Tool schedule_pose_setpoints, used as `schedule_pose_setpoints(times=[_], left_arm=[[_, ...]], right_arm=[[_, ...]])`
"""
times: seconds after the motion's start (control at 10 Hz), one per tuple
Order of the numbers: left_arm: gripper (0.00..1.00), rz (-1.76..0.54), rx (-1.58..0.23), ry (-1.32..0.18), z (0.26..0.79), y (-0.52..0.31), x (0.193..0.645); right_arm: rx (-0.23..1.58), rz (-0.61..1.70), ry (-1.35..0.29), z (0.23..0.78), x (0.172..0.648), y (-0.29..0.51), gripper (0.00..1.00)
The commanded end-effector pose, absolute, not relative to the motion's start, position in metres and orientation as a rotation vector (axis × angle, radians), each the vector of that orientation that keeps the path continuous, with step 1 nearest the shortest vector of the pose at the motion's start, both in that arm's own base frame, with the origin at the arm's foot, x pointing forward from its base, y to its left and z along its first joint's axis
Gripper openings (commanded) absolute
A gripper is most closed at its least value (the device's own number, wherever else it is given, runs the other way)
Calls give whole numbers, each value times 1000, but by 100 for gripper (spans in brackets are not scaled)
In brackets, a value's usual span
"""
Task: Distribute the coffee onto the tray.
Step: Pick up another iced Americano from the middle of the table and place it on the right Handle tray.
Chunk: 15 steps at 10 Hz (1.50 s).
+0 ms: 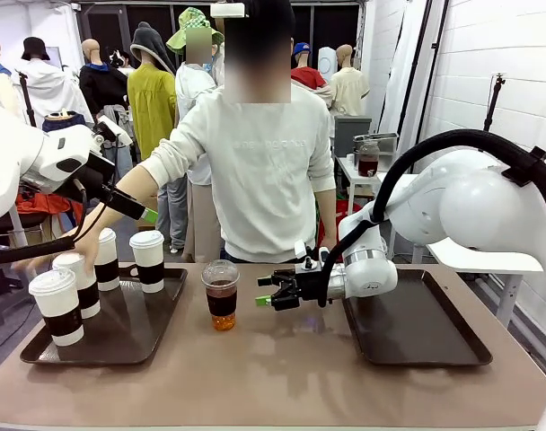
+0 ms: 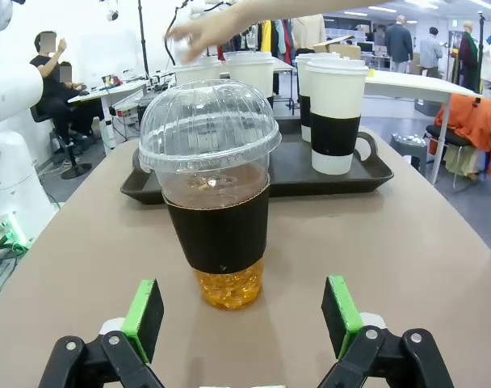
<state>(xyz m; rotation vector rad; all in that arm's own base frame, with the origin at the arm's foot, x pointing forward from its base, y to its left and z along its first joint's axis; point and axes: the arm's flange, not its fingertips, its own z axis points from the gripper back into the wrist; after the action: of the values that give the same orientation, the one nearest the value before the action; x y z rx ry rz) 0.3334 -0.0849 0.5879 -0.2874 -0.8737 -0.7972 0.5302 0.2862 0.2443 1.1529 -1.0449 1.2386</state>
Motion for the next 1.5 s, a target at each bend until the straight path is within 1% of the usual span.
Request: schedule_pose_setpoints(times=[0.0,0.5,0.8,1.4], left_arm=[[100,-795,-293,-874,588,-84,334],[100,-795,-293,-874,588,-84,334],[100,-795,-293,-874,588,-84,334],[100,-795,-293,-874,588,-84,334]], right_arm=[[1153,1239,-1045,244,530,286,100],[1213,1246,-1045,234,541,315,100],[1230,1250,-1072,234,549,331,100],[1272,1261,-1032,227,554,350,100]])
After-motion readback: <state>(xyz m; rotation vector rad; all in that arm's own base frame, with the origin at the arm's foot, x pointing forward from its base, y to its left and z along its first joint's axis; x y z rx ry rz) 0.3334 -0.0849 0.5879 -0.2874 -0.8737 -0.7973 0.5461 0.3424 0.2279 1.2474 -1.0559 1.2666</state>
